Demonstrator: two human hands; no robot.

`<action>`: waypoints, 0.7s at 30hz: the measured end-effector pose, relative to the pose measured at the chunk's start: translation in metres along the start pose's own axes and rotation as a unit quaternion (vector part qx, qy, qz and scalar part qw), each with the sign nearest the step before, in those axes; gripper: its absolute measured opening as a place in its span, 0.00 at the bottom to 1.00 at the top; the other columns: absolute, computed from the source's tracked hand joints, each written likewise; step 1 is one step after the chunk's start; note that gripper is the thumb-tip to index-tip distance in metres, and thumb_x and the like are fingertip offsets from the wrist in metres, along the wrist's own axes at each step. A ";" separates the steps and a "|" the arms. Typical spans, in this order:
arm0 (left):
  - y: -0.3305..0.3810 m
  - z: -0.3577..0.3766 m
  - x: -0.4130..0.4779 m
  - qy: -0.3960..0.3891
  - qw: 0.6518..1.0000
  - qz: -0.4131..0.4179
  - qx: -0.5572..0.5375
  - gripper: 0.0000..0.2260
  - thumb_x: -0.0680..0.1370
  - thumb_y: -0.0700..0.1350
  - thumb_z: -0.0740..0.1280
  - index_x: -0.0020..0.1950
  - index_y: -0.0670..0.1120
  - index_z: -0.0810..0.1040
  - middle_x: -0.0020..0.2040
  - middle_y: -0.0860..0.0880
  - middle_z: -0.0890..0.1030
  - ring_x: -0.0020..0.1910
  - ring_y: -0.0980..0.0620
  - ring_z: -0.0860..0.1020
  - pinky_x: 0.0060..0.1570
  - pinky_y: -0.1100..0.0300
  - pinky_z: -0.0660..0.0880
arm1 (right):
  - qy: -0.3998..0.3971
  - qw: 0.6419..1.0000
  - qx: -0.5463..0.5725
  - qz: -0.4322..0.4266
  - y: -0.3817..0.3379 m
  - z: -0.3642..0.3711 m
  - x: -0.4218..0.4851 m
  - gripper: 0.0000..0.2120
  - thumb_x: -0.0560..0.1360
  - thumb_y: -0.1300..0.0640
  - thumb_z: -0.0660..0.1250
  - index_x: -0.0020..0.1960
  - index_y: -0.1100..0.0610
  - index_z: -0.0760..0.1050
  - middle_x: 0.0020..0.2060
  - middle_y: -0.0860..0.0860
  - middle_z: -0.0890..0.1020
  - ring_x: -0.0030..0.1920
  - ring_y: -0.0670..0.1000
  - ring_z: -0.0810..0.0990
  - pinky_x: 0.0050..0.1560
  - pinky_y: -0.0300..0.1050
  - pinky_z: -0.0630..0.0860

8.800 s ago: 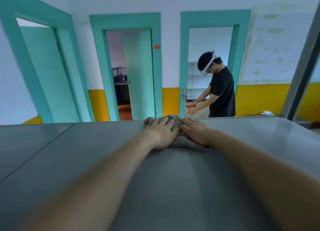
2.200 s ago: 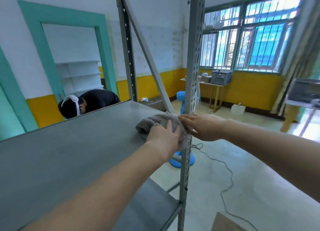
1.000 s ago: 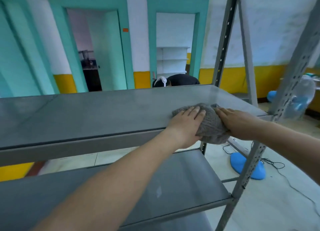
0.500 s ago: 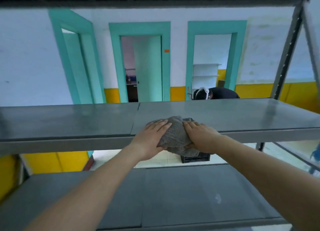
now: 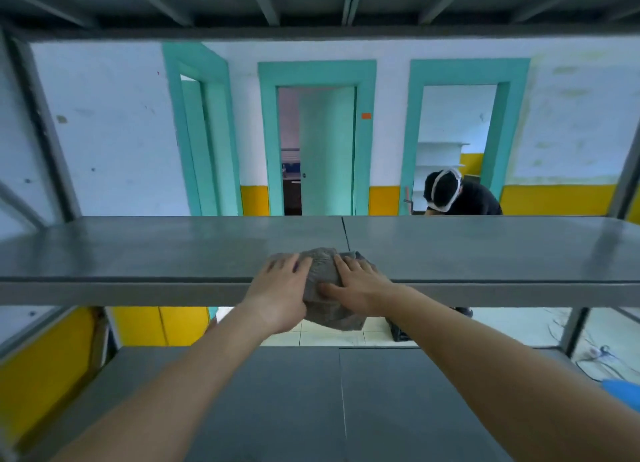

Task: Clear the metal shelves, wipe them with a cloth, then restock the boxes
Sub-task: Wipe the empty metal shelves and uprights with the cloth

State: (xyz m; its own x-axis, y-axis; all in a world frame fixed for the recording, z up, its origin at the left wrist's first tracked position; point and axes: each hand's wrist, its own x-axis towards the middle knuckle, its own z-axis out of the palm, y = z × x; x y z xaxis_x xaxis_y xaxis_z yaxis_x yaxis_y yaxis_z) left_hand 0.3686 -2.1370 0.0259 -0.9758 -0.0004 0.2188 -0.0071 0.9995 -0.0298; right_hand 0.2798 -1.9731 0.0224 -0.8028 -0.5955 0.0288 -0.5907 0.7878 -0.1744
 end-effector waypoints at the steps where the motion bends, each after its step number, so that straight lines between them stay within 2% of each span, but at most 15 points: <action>1: 0.003 0.004 -0.002 0.001 1.000 0.004 -0.017 0.33 0.80 0.46 0.59 0.83 0.47 0.48 0.83 0.47 0.49 0.81 0.47 0.50 0.80 0.50 0.47 | -0.001 1.000 -0.003 0.003 0.000 0.001 0.002 0.42 0.81 0.31 0.50 0.83 0.55 0.40 0.82 0.56 0.50 0.81 0.60 0.49 0.79 0.59 0.48; 4: 0.001 0.015 -0.003 -0.007 0.996 0.010 -0.093 0.30 0.83 0.54 0.53 0.83 0.49 0.46 0.83 0.51 0.44 0.81 0.53 0.42 0.80 0.52 0.41 | -0.013 1.000 -0.002 0.004 0.004 0.000 0.007 0.40 0.81 0.33 0.48 0.83 0.54 0.39 0.82 0.56 0.49 0.81 0.60 0.49 0.79 0.59 0.48; 8: -0.003 0.022 0.008 -0.003 0.994 -0.003 -0.112 0.29 0.85 0.60 0.44 0.83 0.50 0.47 0.83 0.53 0.46 0.81 0.55 0.42 0.80 0.52 0.41 | -0.018 1.000 -0.004 -0.002 0.007 -0.001 0.015 0.39 0.82 0.33 0.46 0.83 0.54 0.41 0.82 0.55 0.50 0.81 0.59 0.49 0.80 0.58 0.48; 14: -0.012 0.007 0.039 -0.050 0.994 0.002 -0.101 0.25 0.86 0.53 0.45 0.83 0.47 0.50 0.83 0.50 0.50 0.81 0.53 0.49 0.80 0.53 0.46 | -0.012 1.000 0.006 -0.017 0.011 -0.003 0.040 0.34 0.84 0.37 0.45 0.83 0.55 0.46 0.82 0.56 0.55 0.81 0.57 0.54 0.80 0.54 0.50; 18: -0.023 0.003 0.073 -0.081 0.993 0.001 -0.090 0.25 0.87 0.50 0.45 0.83 0.45 0.51 0.83 0.48 0.51 0.81 0.51 0.51 0.79 0.54 0.48 | -0.015 0.999 0.000 -0.033 0.013 -0.008 0.063 0.28 0.87 0.45 0.44 0.83 0.58 0.49 0.82 0.57 0.54 0.80 0.55 0.55 0.78 0.47 0.48; 21: -0.033 0.006 0.098 -0.094 0.992 0.003 -0.089 0.25 0.87 0.50 0.46 0.83 0.43 0.50 0.83 0.47 0.50 0.82 0.50 0.50 0.79 0.55 0.48 | -0.006 0.999 0.004 -0.032 0.021 -0.004 0.092 0.30 0.86 0.44 0.43 0.83 0.58 0.47 0.82 0.57 0.55 0.81 0.55 0.54 0.79 0.48 0.48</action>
State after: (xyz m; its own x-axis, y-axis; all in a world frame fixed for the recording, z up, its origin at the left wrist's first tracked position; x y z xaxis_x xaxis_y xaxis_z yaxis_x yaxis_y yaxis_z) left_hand 0.2719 -2.1700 0.0422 -0.9994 0.0159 0.0320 0.0204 0.9892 0.1452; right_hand 0.1937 -2.0105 0.0251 -0.7626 -0.6463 0.0276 -0.6398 0.7471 -0.1803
